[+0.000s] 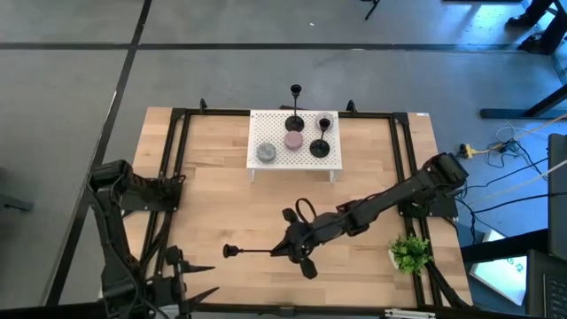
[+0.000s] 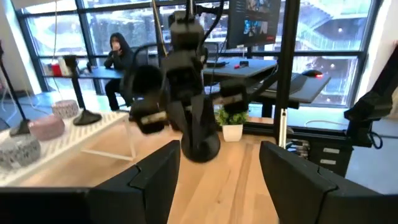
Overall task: Pick & Place candle stick holders
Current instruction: Put the black candle holder on the shelf
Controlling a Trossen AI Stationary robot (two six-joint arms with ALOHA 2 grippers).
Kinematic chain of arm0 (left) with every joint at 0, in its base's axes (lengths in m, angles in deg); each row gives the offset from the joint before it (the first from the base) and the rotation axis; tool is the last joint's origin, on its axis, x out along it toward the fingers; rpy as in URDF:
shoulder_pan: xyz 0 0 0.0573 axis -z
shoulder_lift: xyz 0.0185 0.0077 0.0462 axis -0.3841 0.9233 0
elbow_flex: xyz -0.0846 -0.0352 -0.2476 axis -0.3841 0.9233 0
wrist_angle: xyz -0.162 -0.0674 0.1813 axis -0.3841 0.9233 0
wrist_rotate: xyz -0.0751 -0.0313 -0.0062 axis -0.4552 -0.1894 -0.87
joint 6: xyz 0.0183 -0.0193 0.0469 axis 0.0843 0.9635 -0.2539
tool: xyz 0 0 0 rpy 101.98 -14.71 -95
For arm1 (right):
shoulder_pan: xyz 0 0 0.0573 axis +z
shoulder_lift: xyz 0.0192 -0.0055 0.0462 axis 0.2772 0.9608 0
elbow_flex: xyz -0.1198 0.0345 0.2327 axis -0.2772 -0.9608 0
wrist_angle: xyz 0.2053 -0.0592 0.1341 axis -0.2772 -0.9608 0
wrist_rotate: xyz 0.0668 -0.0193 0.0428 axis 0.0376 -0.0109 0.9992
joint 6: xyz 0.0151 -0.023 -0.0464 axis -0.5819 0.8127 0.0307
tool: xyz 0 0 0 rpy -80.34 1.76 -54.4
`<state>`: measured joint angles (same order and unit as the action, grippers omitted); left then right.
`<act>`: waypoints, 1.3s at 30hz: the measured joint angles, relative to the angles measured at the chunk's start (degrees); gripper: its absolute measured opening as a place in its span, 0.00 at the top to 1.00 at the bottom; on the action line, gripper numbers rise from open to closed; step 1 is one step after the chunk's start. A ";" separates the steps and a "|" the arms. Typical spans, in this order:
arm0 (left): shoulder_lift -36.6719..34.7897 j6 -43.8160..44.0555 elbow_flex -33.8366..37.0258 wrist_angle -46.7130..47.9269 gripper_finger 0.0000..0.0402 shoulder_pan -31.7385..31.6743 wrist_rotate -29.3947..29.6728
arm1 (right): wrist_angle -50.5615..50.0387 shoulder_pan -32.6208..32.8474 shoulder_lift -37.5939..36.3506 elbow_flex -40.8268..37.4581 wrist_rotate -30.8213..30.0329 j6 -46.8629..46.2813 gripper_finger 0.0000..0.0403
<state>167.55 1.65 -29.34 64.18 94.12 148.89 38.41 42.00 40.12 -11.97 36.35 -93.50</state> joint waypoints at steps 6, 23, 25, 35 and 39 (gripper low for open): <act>0.02 5.94 3.41 0.00 0.46 -0.04 0.11 | -0.35 1.16 -1.92 0.03 -0.03 1.96 0.97; 0.02 8.24 4.68 -0.38 0.46 -3.10 0.15 | 3.26 5.91 -5.58 0.01 -6.94 9.00 0.97; 0.02 8.16 4.68 -0.38 0.46 -3.58 0.15 | 3.67 6.64 -5.75 0.03 -9.25 9.95 0.97; 0.02 7.00 4.70 -0.42 0.46 -7.17 -2.62 | 7.50 9.59 -5.86 0.03 -15.03 14.32 0.97; 0.02 5.18 4.70 -0.50 0.46 -8.25 -2.15 | 8.44 10.10 -5.86 0.03 -14.99 15.05 0.97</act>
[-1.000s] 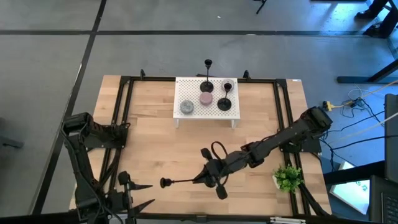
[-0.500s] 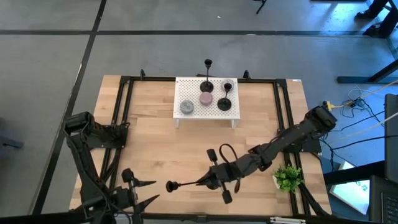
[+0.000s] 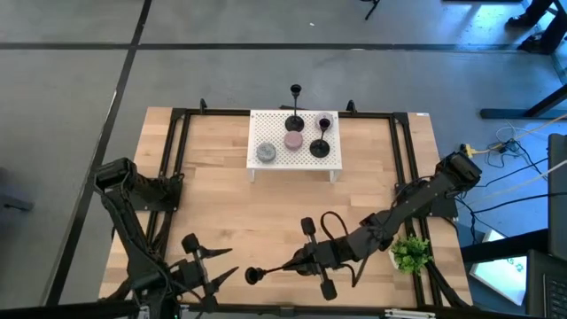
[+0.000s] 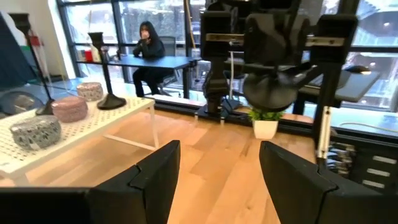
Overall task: Pick & Place candle stick holders
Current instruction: Put the black candle holder on the shelf
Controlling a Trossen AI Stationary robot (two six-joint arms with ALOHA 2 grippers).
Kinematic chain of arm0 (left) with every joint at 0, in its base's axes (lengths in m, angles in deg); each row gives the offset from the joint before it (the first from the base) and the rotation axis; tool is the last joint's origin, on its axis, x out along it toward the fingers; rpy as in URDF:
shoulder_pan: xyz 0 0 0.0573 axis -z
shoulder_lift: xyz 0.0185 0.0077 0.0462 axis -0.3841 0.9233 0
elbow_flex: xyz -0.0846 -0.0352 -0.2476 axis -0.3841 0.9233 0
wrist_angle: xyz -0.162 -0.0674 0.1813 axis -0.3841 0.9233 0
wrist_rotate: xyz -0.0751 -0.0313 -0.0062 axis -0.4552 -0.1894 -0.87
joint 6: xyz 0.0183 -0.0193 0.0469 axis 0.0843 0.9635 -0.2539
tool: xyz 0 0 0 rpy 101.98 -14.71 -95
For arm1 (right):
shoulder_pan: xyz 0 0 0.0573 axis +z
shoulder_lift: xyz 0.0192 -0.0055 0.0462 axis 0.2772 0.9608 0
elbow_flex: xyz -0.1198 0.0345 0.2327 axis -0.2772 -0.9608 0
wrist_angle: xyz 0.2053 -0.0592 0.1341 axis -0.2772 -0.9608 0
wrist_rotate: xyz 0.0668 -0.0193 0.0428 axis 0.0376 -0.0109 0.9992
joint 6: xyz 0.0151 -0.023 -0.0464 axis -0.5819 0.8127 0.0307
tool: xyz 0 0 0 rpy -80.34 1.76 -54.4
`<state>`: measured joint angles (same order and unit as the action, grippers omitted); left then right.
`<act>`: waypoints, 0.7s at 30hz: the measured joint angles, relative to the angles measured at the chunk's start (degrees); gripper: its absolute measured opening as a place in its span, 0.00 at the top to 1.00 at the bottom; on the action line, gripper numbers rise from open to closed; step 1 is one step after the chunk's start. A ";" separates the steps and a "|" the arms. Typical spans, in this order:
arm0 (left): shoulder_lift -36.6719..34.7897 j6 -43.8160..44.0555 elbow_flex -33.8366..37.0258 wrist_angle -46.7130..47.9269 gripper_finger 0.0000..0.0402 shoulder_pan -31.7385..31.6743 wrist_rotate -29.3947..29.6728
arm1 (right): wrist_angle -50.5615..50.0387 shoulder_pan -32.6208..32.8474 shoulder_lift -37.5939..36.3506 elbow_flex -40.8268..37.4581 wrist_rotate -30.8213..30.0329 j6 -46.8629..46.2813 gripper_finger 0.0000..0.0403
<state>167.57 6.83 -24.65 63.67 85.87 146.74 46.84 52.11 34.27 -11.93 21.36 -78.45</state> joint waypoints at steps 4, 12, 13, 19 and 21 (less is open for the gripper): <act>0.00 -2.46 0.00 -0.42 0.46 -1.11 1.16 | 1.97 0.53 0.00 0.00 0.23 1.30 0.97; 0.00 -5.79 0.02 -0.42 0.46 -4.18 0.84 | 5.44 2.41 0.00 0.00 0.48 3.05 0.97; 0.01 -6.10 0.02 -0.42 0.46 -4.55 0.62 | 5.59 2.61 0.00 0.00 0.48 3.35 0.97; 0.02 -5.92 0.02 -0.62 0.46 -6.97 -1.91 | 6.07 3.12 0.02 0.00 0.50 4.09 0.97; 0.01 -6.18 0.02 -0.87 0.46 -7.97 -3.75 | 5.98 3.10 0.02 -0.04 0.50 4.09 0.97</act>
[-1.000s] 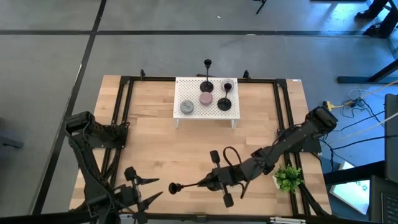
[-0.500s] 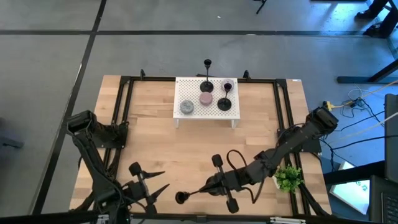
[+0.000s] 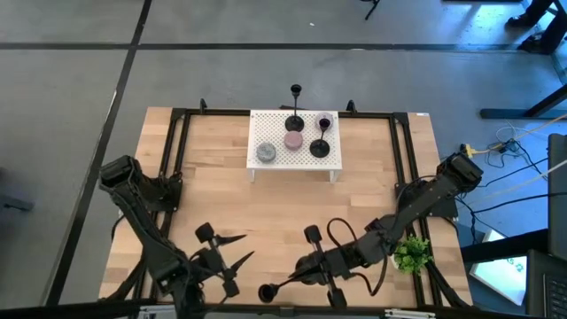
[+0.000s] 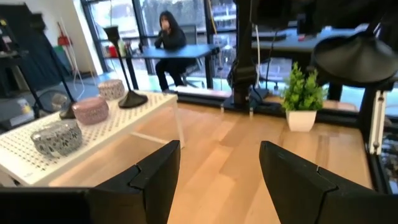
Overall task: Pick & Place candle stick holders
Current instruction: Put the black candle holder on the shelf
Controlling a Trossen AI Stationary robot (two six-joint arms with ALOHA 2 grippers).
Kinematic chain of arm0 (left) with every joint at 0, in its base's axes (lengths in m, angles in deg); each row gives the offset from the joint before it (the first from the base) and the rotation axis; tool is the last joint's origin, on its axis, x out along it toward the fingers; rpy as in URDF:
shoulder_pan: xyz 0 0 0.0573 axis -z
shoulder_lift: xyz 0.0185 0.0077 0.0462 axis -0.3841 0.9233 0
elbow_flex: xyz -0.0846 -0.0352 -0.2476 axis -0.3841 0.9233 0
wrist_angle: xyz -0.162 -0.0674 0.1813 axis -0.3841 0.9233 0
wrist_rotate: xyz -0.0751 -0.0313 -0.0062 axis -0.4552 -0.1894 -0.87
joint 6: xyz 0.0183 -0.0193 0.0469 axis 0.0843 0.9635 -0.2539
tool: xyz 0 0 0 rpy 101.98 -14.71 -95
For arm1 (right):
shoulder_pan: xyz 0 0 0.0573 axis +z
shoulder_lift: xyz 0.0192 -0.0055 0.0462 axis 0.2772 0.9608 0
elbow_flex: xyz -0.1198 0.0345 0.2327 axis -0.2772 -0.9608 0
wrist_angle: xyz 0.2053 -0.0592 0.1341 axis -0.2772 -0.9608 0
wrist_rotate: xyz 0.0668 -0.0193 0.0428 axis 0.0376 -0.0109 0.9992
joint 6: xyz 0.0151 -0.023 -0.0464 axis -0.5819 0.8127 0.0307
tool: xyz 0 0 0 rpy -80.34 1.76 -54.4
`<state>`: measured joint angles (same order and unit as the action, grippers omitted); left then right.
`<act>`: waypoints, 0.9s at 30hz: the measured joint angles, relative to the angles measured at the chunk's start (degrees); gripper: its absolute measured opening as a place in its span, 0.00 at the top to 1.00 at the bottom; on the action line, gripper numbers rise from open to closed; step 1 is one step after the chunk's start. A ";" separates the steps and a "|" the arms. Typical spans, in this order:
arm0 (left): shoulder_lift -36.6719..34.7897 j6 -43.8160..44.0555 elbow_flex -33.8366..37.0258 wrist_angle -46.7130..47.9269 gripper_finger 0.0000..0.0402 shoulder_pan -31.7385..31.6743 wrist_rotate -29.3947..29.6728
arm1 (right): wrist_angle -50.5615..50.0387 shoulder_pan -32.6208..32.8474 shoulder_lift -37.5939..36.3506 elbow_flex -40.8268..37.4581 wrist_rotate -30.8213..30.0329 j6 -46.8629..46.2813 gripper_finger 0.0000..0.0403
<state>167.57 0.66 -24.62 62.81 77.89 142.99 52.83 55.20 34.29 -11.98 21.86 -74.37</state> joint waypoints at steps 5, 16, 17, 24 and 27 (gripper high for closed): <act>0.02 -2.27 0.02 -1.58 0.46 -2.26 -5.03 | 3.10 -0.05 0.00 -2.41 -0.01 0.15 0.97; 0.04 -15.16 0.02 -10.45 0.46 -3.16 -5.75 | 13.11 -1.42 0.02 -8.44 0.07 -0.58 0.97; 0.04 -16.36 0.02 -11.29 0.46 -3.21 -5.77 | 13.25 -1.48 0.02 -8.58 0.12 -0.76 0.97; 0.04 -24.60 0.02 -17.23 0.46 -4.77 -9.91 | 20.23 -1.62 0.03 -11.26 -0.02 -1.14 0.97; 0.04 -27.27 0.02 -19.60 0.46 -5.65 -12.31 | 25.28 -1.62 0.04 -13.77 0.00 -1.14 0.97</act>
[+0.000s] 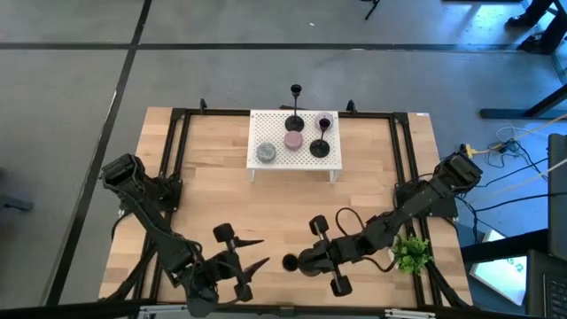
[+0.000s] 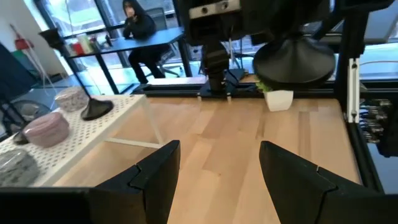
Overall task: Pick & Place candle stick holders
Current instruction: Put the black candle holder on the shelf
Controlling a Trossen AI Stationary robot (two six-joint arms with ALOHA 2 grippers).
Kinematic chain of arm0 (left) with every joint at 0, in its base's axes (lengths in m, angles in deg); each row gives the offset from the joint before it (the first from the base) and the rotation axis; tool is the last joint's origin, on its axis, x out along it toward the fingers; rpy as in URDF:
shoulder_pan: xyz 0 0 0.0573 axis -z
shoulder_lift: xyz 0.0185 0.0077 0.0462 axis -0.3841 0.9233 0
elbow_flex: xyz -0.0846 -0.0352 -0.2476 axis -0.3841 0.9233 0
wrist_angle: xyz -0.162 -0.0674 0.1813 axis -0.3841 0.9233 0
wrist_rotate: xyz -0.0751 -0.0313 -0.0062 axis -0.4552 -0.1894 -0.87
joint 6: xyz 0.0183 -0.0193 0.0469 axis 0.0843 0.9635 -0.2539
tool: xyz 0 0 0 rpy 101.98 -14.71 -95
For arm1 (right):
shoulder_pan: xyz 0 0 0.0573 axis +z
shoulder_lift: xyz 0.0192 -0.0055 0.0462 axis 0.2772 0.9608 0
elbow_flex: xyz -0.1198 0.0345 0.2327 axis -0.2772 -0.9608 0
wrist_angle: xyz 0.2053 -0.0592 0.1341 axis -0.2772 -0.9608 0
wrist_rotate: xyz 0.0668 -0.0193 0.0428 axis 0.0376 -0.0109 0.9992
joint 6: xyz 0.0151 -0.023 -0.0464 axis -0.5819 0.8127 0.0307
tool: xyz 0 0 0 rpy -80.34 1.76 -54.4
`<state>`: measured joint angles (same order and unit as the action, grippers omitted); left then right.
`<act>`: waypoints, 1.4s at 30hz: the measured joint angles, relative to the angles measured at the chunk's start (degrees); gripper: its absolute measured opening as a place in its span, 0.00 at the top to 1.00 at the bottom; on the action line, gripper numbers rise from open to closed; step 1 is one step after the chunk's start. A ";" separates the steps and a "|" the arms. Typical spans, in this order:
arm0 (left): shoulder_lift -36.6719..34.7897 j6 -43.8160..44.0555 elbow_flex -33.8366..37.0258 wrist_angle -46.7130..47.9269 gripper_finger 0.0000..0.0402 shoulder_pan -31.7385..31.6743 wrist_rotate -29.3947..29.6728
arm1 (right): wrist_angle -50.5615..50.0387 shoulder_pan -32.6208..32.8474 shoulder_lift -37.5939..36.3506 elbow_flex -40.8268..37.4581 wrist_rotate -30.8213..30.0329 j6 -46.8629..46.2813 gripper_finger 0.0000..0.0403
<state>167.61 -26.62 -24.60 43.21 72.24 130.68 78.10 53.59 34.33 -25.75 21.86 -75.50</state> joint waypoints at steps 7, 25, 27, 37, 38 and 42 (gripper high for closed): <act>0.00 -9.34 0.00 -8.38 0.46 -1.93 -2.34 | 11.60 -0.35 0.02 -5.19 -0.02 -0.93 0.97; 0.00 -31.57 -0.02 -38.79 0.55 -12.12 -34.72 | 17.98 -0.37 0.02 -9.75 -2.28 -1.12 0.97; 0.00 -30.52 -0.02 -38.52 0.55 -13.40 -34.89 | 16.72 -0.39 0.02 -9.75 -4.48 -1.53 0.97; 0.00 -27.25 -0.02 -38.53 0.54 -17.09 -38.74 | 15.55 -0.41 0.02 -9.75 -6.08 -2.14 0.96; 0.00 -27.25 -0.02 -38.55 0.54 -17.17 -38.79 | 15.51 -0.41 0.02 -9.75 -6.07 -2.15 0.96; 0.00 -27.23 -0.02 -38.58 0.54 -17.30 -38.82 | 14.90 -0.41 0.02 -9.75 -6.11 -2.84 0.96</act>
<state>167.61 -53.84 -24.62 4.63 54.94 91.87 93.00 53.17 34.35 -35.50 15.75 -78.34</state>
